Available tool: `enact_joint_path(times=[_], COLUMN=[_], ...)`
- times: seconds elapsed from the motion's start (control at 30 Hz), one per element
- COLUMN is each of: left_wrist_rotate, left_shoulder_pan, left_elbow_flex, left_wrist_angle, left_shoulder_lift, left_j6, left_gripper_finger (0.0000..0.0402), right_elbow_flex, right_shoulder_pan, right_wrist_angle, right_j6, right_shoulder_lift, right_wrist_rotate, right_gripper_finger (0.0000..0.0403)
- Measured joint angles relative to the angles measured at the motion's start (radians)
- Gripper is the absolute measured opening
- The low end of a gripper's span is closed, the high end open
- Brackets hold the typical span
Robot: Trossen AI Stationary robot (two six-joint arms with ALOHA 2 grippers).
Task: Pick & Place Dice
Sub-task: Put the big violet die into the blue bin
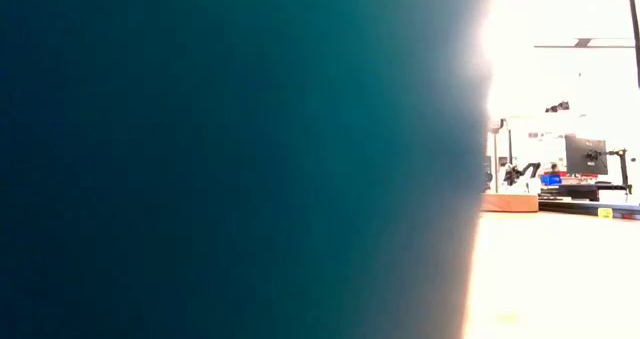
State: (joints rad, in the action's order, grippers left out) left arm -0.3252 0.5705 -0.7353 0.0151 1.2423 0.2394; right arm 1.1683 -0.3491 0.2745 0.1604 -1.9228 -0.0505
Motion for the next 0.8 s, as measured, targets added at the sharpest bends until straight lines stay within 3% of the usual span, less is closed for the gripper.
enact_joint_path(times=[0.53, 0.8], left_wrist_rotate=[0.000, 0.000], left_shoulder_pan=[0.000, 0.000], left_elbow_flex=[0.000, 0.000], left_wrist_angle=[0.006, 0.007], left_shoulder_lift=[0.000, 0.000], left_j6=[0.000, 0.000], left_gripper_finger=[0.0091, 0.0091], right_elbow_flex=[0.000, 0.000], right_shoulder_pan=[-0.010, -0.010], right_wrist_angle=[0.008, 0.014], right_j6=[-0.043, -0.023], right_shoulder_lift=[0.008, 0.008], right_wrist_rotate=[-0.020, 0.029], right_gripper_finger=[0.0276, 0.0276])
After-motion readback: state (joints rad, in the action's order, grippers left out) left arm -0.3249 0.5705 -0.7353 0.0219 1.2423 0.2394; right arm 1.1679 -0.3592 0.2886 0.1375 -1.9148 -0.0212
